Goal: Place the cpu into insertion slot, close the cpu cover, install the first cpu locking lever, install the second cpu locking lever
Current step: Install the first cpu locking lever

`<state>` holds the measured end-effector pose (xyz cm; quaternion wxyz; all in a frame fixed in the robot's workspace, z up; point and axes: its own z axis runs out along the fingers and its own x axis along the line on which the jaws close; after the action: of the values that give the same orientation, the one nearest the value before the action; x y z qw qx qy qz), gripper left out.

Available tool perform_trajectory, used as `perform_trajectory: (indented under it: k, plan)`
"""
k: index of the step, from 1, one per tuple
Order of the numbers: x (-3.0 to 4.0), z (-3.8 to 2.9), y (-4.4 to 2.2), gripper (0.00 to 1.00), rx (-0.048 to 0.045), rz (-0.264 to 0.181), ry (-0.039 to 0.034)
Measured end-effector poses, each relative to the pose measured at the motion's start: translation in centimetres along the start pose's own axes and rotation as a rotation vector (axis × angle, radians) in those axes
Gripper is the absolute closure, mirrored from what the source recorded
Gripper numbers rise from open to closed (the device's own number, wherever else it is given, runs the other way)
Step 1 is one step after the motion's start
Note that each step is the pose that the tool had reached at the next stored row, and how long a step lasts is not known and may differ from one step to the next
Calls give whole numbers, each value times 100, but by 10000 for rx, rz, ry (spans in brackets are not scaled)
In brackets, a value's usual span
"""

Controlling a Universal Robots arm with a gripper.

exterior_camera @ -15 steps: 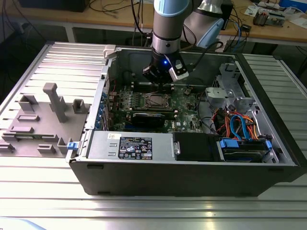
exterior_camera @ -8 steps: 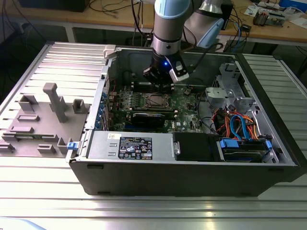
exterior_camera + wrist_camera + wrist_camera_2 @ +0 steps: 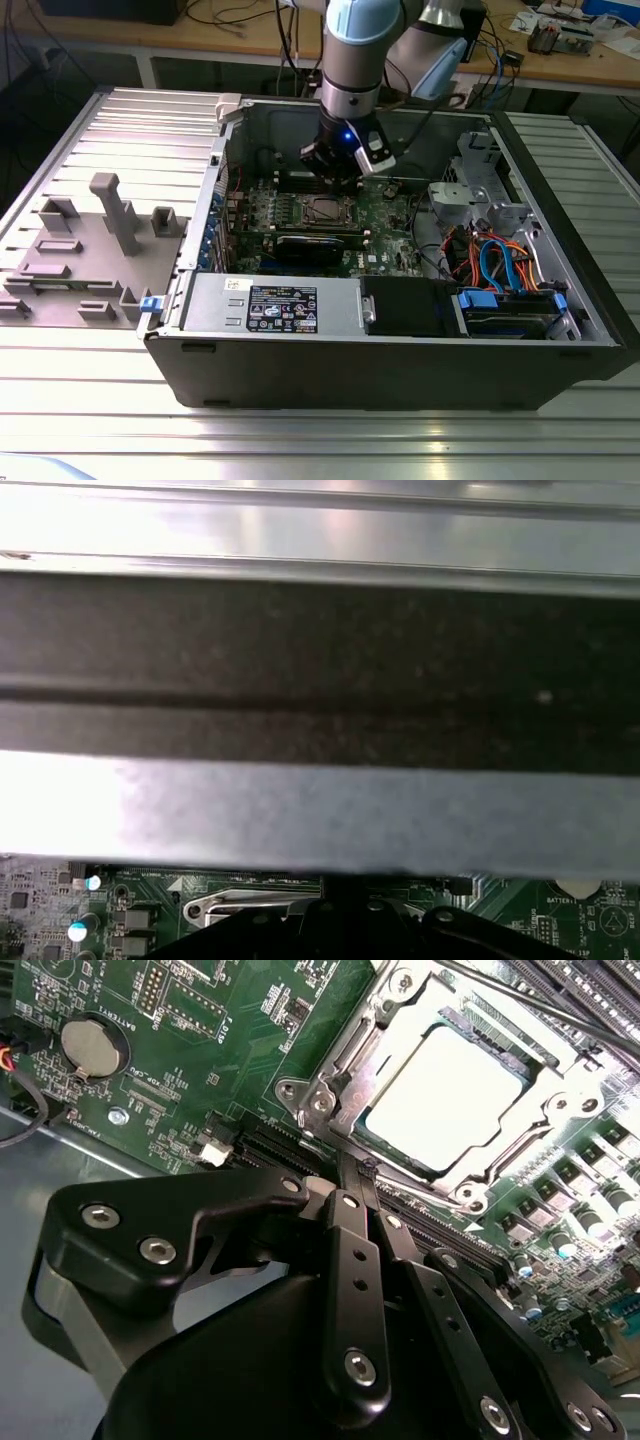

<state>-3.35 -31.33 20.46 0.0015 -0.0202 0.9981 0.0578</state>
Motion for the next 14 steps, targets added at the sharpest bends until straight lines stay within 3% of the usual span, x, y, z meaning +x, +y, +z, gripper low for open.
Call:
perform_trajectory:
  k: [14]
  plan:
    - [-1, 12, -1, 89, -3, 0, 2]
